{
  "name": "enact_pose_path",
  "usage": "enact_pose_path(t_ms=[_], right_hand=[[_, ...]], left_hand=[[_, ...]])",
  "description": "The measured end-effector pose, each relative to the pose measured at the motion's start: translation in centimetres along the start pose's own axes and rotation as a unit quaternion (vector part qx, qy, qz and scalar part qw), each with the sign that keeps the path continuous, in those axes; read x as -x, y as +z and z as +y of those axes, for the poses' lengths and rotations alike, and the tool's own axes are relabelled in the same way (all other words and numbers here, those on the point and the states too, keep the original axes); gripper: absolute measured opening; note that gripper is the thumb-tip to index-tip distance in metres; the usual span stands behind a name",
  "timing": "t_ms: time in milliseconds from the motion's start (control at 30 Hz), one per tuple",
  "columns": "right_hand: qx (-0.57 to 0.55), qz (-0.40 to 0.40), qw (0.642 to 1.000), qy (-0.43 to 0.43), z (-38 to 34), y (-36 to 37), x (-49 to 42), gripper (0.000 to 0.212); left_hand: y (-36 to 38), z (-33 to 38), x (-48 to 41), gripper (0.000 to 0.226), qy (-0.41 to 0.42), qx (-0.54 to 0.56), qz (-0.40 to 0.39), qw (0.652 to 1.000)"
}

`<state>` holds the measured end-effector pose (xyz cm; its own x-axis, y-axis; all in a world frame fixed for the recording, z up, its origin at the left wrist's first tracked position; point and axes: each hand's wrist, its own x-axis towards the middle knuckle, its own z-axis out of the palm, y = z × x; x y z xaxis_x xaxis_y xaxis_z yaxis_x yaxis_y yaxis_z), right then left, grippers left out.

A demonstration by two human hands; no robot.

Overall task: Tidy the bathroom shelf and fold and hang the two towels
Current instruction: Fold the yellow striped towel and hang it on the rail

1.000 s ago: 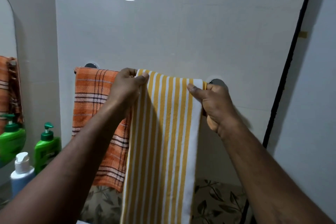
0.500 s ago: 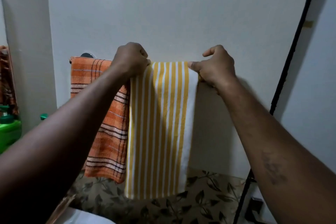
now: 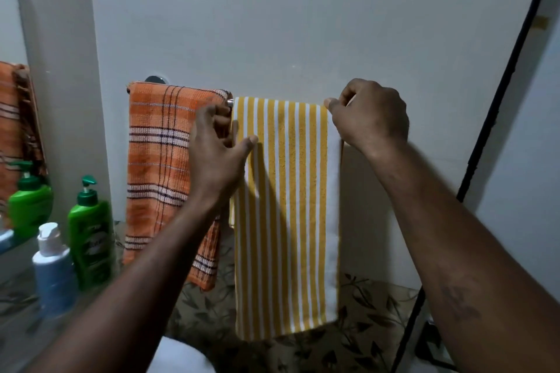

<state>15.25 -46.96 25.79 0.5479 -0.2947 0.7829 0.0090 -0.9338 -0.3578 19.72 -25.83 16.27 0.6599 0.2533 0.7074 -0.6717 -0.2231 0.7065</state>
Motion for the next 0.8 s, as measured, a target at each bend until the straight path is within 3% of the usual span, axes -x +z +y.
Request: enact_pose_path(t_ms=[100,233,400,467,533,633,733,800], right_hand=[[0.005,0.018,0.999,-0.031,0.1,-0.1,0.7,0.028],[0.014,-0.006,0.994,-0.109,-0.5,-0.1,1.4,0.036],[0.053,-0.04,0.994,-0.082,-0.7,-0.1,1.0,0.029],[0.081,-0.061,0.991,-0.082,-0.8,-0.3,0.4,0.03],[0.114,-0.079,0.987,-0.08,-1.0,-0.4,0.0,0.031],[0.147,-0.088,0.982,-0.081,-1.3,-0.5,-0.1,0.032],[0.14,-0.022,0.983,-0.117,-1.5,-0.7,0.9,0.028],[0.121,-0.008,0.983,-0.137,-1.4,-0.4,1.7,0.029]], left_hand=[[0.2,0.1,0.4,0.052,-0.037,0.036,-0.002,0.999],[-0.6,0.7,-2.4,0.043,-0.025,-0.011,-0.015,1.0],[-0.8,1.2,-4.6,0.039,0.021,-0.128,-0.046,0.991],[-0.7,1.6,-4.6,0.039,0.068,-0.227,-0.042,0.971],[-0.5,1.9,-4.3,0.031,0.166,-0.346,-0.002,0.924],[0.4,2.2,-3.9,0.033,0.31,-0.399,-0.03,0.863],[1.9,2.1,-4.5,0.046,0.296,-0.385,-0.148,0.861],[2.4,1.8,-4.9,0.05,0.276,-0.389,-0.173,0.862]])
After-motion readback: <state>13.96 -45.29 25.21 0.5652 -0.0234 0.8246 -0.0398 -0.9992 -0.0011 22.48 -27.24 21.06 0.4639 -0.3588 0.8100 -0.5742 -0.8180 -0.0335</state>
